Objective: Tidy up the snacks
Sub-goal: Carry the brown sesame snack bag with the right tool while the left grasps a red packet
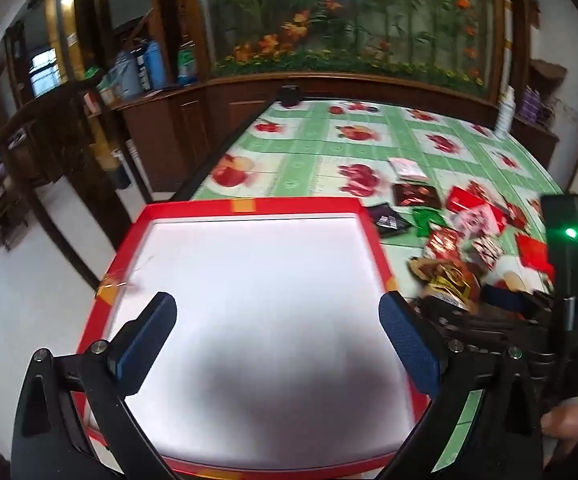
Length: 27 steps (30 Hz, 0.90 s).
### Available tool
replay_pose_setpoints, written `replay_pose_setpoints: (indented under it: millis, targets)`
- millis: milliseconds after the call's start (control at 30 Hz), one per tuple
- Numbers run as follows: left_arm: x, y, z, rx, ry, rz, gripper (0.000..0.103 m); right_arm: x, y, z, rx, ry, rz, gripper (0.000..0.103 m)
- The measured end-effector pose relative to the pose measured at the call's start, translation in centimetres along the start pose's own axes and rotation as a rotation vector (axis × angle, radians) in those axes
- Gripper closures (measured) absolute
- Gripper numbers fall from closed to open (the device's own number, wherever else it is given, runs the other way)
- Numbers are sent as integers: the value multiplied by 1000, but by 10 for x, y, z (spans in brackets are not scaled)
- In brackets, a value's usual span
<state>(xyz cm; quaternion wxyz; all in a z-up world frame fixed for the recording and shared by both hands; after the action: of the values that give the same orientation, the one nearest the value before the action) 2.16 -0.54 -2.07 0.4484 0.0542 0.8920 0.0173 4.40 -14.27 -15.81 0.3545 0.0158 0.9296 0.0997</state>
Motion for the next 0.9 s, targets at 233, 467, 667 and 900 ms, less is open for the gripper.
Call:
replay_pose_setpoints:
  millis: [233, 467, 667, 900]
  targets:
    - [-2, -38, -9, 44, 5, 77, 1, 11, -19, -17, 7, -16, -21, 52]
    - [0, -89, -9, 100, 35, 177, 1, 34, -77, -56, 17, -17, 39, 53]
    - [-3, -146, -3, 202, 87, 262, 1, 68, -146, -108, 93, -10, 135, 53]
    - [-12, -209, 1, 332, 179, 239, 1, 89, -238, -155, 236, -74, 314, 53]
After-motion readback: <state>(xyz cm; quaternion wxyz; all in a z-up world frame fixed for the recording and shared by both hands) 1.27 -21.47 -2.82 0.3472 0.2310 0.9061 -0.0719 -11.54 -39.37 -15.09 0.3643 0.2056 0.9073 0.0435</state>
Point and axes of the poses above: each gripper's, at about its wrist camera, not at the fingertips, and z roughly the way its jaws point, y to its left, x to its underside, the point moved 3 cm from there along z, roughly the way its jaws point, and after that the axes turned 6 degrees about -y, right-handed, at the moved point
